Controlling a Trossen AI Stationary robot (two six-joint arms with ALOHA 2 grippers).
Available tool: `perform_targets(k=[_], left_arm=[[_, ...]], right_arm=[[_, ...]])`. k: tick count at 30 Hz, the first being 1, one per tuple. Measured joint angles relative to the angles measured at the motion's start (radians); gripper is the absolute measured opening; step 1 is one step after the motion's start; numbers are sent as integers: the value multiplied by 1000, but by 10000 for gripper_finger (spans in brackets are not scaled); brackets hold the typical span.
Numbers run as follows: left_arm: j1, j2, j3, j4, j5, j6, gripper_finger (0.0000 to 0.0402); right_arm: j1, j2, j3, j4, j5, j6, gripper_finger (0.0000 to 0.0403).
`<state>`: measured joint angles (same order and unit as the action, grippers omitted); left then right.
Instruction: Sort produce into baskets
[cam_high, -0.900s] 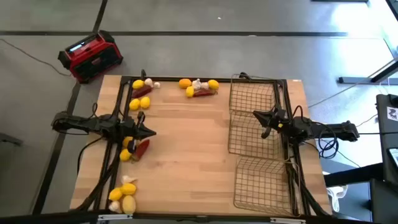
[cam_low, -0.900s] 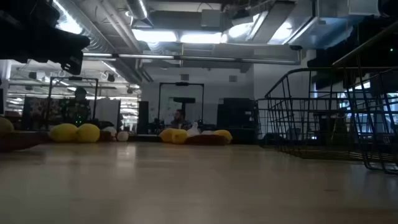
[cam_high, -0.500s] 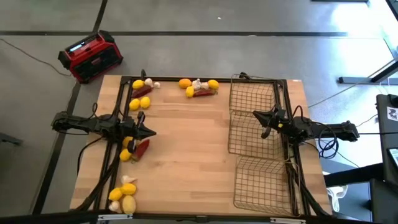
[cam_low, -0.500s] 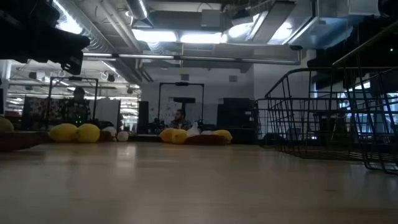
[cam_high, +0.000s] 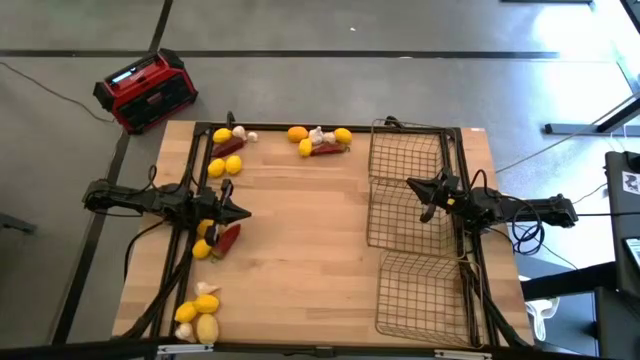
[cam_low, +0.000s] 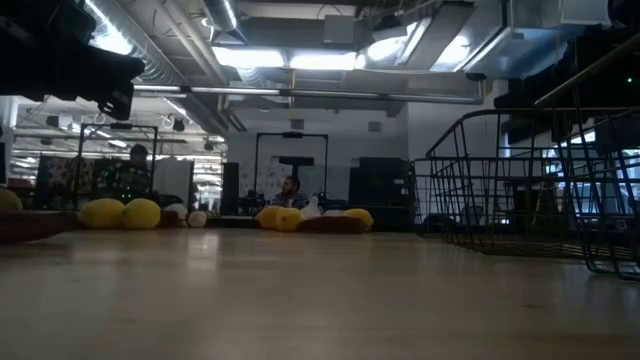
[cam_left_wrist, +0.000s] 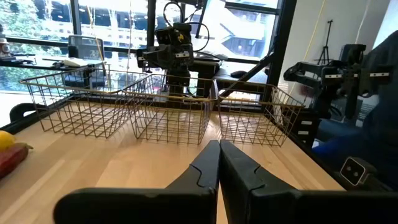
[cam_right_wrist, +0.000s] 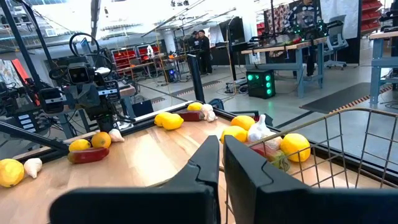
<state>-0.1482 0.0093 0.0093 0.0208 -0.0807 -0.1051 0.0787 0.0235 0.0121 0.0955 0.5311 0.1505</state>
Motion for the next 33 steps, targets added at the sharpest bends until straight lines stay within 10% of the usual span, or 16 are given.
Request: perform_targets(k=[33], left_arm=[[0,0,-1,197,-21,132,4]], right_arm=[[-1,0,0,24,0,0,26]])
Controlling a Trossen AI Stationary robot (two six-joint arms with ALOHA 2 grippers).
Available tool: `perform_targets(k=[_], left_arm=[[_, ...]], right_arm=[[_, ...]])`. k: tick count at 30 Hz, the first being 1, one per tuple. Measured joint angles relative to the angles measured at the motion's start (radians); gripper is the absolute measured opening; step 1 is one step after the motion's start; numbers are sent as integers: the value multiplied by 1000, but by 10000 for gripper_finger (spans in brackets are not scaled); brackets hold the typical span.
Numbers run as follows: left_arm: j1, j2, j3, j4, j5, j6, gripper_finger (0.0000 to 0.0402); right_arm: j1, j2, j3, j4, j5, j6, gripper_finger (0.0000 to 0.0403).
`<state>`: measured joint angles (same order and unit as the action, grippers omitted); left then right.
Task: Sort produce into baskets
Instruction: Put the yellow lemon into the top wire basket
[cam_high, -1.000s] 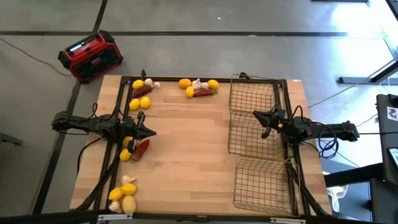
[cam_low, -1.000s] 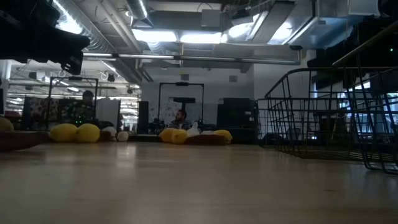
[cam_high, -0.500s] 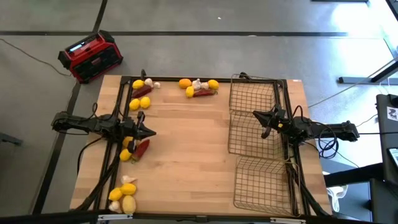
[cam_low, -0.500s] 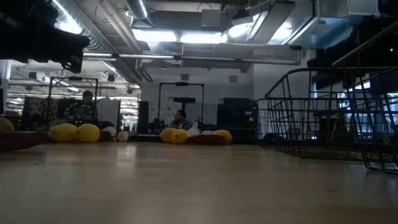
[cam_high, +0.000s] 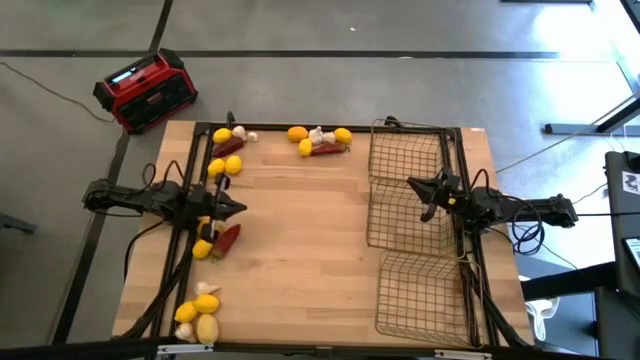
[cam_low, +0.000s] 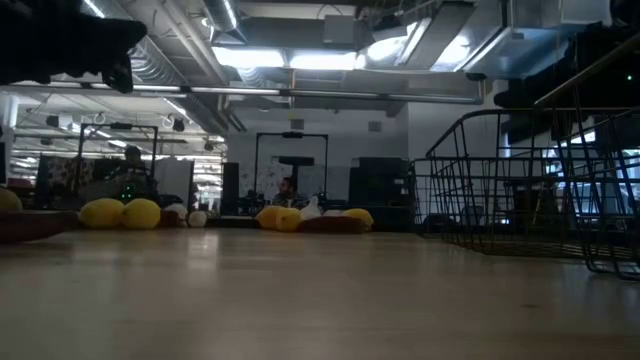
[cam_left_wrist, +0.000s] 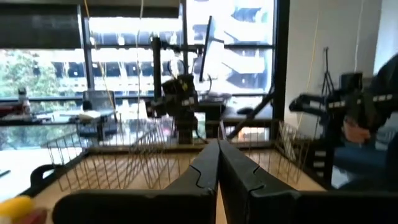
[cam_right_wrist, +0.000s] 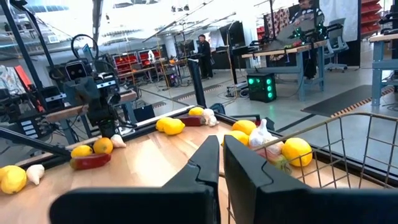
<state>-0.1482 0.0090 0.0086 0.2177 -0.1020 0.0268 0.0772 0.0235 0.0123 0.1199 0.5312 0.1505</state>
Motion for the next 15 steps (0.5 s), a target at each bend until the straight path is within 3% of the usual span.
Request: perform_targets(k=[11,15], left_arm=[[0,0,0,3,-31,4,4],[0,0,0,-10,-128,-35,4]], right_arm=[[0,0,0,-32,79,-53,26],[0,0,0,-33,88,-53,26]])
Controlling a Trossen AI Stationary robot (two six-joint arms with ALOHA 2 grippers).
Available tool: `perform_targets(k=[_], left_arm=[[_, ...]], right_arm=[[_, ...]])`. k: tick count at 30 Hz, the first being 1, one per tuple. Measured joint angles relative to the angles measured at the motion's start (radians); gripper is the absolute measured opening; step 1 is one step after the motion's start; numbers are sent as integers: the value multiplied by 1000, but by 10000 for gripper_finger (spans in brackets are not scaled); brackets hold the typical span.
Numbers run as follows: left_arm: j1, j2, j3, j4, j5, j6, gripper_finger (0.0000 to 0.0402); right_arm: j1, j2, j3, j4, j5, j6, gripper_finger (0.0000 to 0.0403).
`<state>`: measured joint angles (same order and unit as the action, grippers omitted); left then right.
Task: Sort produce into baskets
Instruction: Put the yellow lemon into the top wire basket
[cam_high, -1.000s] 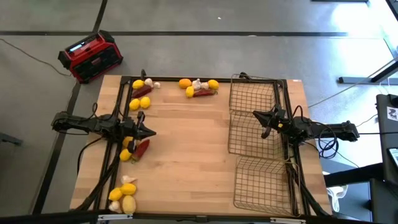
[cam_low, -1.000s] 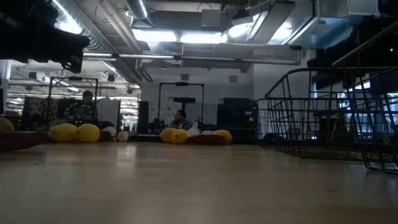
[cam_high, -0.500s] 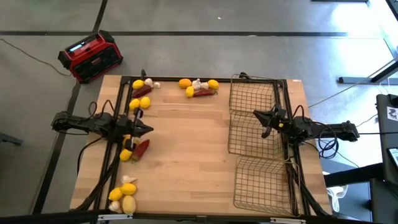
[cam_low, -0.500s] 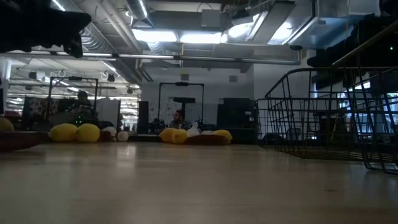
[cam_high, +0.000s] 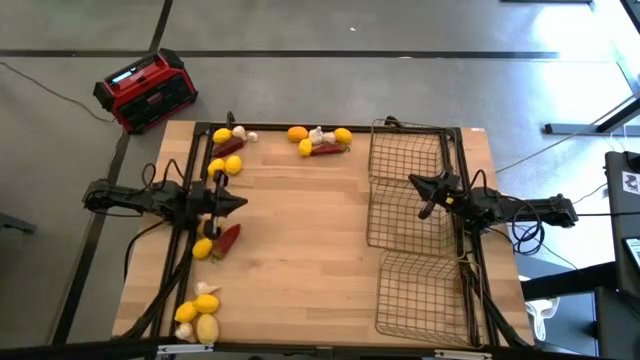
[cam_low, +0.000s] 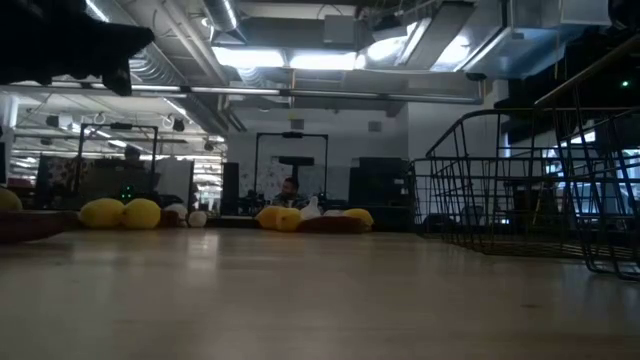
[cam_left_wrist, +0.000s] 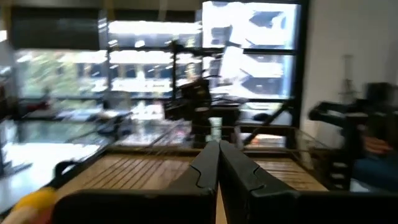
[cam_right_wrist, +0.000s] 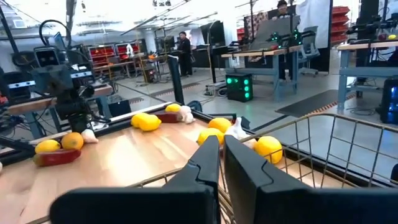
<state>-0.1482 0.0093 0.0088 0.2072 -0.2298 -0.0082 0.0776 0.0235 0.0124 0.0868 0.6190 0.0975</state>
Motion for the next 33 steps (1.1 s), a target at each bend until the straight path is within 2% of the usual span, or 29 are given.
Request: perform_targets(k=[4,11,15,22,24,28,33], left_arm=[[0,0,0,6,-60,-13,4],[0,0,0,12,-70,-10,4],[0,0,0,13,-115,8,4],[30,0,0,26,-135,0,4],[45,0,0,52,-141,-8,4],[80,0,0,132,-246,-73,4],[107,1,1,179,-251,-114,4]], right_arm=[[0,0,0,0,0,-5,26],[0,0,0,20,19,-99,26],[0,0,0,19,19,-103,26],[0,0,0,21,18,-103,26],[0,0,0,23,19,-103,26],[0,0,0,25,21,-103,26],[0,0,0,60,21,-112,26]])
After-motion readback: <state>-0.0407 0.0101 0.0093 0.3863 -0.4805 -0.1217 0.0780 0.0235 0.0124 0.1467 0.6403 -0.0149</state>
